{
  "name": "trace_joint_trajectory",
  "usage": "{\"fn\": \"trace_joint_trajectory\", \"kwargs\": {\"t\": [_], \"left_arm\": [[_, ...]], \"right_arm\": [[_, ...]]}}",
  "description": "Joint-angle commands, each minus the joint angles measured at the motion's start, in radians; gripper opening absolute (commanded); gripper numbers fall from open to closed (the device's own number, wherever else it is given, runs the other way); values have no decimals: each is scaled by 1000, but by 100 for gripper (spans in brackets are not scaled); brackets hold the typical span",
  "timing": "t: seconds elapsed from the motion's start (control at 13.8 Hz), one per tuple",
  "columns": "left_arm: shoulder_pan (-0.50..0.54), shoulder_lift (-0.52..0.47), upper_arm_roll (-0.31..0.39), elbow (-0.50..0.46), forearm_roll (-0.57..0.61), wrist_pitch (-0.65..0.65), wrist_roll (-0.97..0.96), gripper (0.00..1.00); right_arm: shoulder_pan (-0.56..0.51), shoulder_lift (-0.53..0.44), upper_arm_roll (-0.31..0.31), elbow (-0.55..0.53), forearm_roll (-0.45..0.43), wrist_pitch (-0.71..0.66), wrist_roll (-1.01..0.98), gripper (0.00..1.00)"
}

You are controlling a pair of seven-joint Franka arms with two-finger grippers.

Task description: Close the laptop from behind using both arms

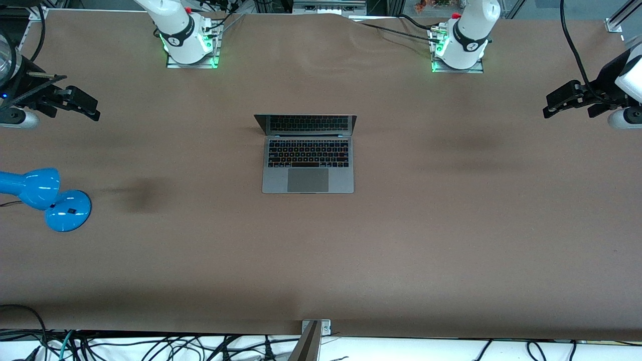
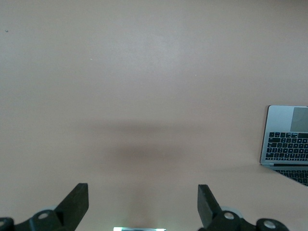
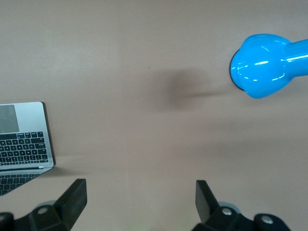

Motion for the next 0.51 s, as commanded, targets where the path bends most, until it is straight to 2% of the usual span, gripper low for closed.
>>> {"fn": "trace_joint_trajectory", "kwargs": {"t": [0.0,0.44], "left_arm": [[14,-12,-8,-11,-12,-9,17,100],[14,-13,-8,-22,-12,-7,13,100]], "right_arm": [[6,-12,-6,-10,15,-7,1,100],[6,-12,-7,-10,15,-7,-3,100]]}}
